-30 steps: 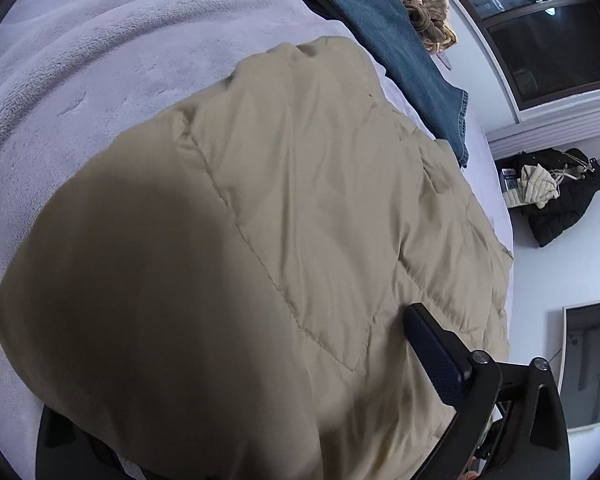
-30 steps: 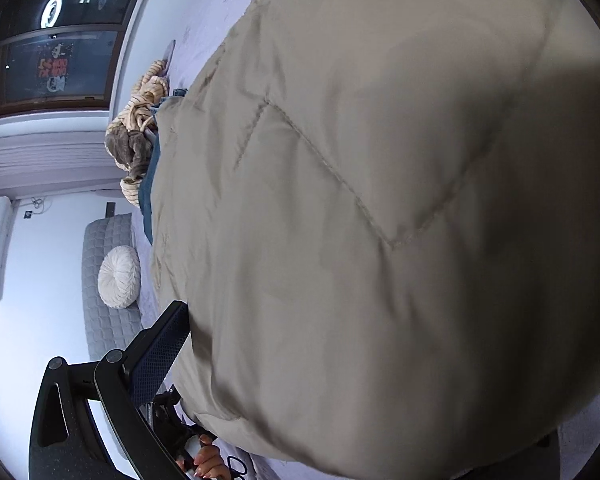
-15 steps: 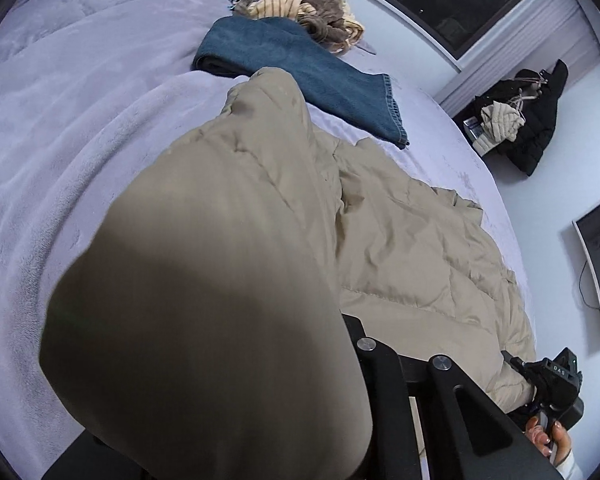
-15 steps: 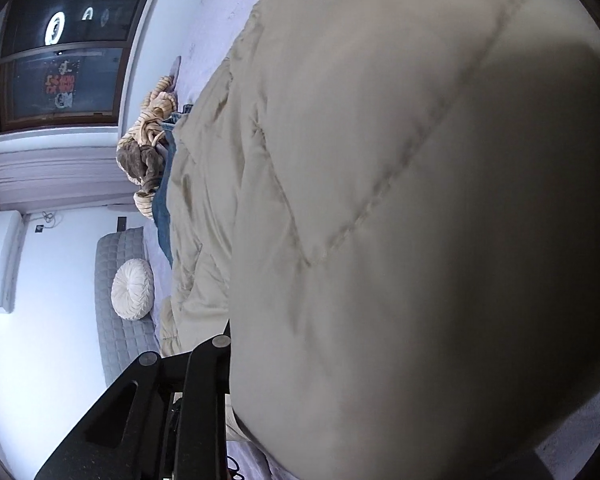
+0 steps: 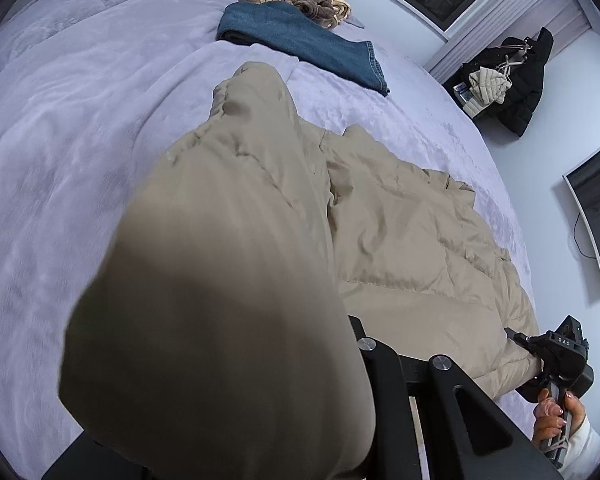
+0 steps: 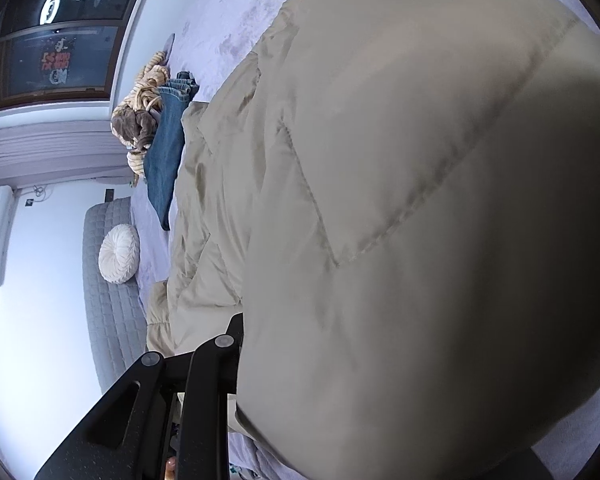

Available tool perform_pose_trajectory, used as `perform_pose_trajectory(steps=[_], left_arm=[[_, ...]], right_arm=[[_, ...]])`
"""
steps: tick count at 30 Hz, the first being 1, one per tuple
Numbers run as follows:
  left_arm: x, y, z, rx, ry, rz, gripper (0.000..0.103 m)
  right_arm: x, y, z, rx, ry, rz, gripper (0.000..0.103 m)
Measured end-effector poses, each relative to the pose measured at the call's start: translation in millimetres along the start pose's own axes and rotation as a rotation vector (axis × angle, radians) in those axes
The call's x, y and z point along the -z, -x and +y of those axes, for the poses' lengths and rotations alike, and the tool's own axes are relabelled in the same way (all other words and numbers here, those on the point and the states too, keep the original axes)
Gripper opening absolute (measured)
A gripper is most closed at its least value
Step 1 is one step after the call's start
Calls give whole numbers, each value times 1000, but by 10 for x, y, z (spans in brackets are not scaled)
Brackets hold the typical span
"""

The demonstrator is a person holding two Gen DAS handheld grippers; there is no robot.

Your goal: Fold large clothes

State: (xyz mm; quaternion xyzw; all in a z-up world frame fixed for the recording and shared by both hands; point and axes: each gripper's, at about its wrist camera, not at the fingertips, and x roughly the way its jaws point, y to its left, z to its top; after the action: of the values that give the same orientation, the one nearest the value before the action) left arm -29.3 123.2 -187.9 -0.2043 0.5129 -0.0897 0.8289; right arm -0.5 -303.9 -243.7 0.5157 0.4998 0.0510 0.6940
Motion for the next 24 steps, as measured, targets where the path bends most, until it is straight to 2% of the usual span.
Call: perform_pose_trajectory(steps=[5, 8, 9, 10, 13, 16, 18, 21, 24], left_arm=[[574, 183, 106, -38, 37, 61, 22], [778, 149, 218, -123, 69, 88, 40], [826, 164, 264, -163, 86, 87, 53], [842, 198, 301, -195, 99, 79, 61], [861, 429, 382, -251, 130, 29, 61], [855, 578, 462, -366, 121, -26, 61], [853, 545, 556, -420, 130, -14, 61], [897, 352, 680, -437, 140, 50, 61], [870, 288, 609, -477, 111, 75, 61]], right_arm=[[322, 269, -225, -11, -31, 39, 27], [477, 301, -348, 1, -42, 66, 30], [490, 293, -378, 15, -54, 68, 36], [488, 286, -409, 26, -64, 68, 42], [504, 399, -497, 86, -55, 43, 49], [466, 558, -467, 144, -41, 8, 52], [428, 676, -493, 185, -41, -28, 53], [356, 804, -598, 262, -74, -75, 53], [321, 867, -690, 322, -119, -87, 53]])
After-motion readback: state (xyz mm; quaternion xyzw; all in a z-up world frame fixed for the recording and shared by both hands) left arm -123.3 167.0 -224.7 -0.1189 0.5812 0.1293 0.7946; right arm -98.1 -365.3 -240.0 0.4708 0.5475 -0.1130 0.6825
